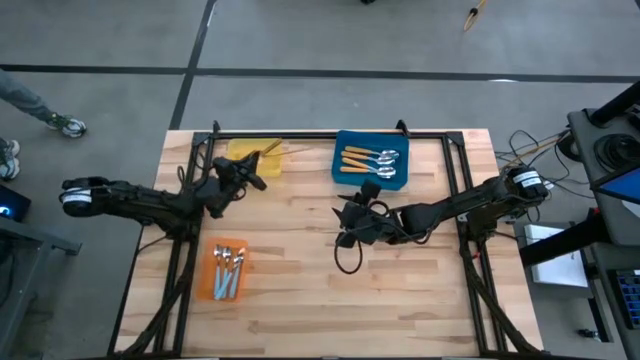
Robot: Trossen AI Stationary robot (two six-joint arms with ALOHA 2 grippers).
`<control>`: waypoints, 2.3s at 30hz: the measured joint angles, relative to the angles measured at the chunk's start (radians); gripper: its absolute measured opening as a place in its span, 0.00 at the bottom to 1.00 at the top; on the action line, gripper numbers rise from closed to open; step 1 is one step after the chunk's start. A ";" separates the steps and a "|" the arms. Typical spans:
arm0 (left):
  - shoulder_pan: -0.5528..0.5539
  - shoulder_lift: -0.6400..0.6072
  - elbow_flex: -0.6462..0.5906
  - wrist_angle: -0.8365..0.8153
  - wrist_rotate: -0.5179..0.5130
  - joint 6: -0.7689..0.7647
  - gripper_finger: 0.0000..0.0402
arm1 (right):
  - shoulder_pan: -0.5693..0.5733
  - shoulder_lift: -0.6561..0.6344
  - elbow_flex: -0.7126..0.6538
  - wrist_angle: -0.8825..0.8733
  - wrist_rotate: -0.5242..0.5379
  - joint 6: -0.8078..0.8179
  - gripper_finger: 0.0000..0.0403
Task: Sort silverware by color (type)
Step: Put the gold spoon into the yellow bin
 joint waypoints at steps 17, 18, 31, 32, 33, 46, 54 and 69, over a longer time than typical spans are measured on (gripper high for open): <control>0.020 -0.154 0.002 0.051 0.288 0.155 0.02 | -0.094 -0.005 -0.075 0.272 -0.258 -0.105 0.42; 0.020 -0.171 0.002 0.050 0.300 0.173 0.02 | -0.111 -0.011 -0.075 0.284 -0.293 -0.115 0.42; 0.020 -0.327 0.002 -0.012 0.333 0.361 0.02 | -0.502 -0.118 -0.075 0.402 -0.846 -0.064 0.42; 0.020 -0.330 0.002 -0.018 0.338 0.369 0.02 | -0.536 -0.116 -0.075 0.418 -0.889 -0.042 0.42; 0.020 -0.331 0.002 -0.025 0.344 0.376 0.02 | -0.570 -0.112 -0.075 0.433 -0.941 -0.022 0.42; 0.021 -0.327 0.002 -0.008 0.353 0.408 0.02 | -0.670 0.079 -0.052 0.785 -1.177 0.120 0.42; 0.021 -0.322 0.002 0.021 0.353 0.432 0.02 | -0.649 0.181 0.071 0.787 -1.228 0.125 0.42; 0.021 -0.321 0.002 0.032 0.352 0.422 0.02 | -0.631 0.326 0.257 0.784 -1.315 0.114 0.42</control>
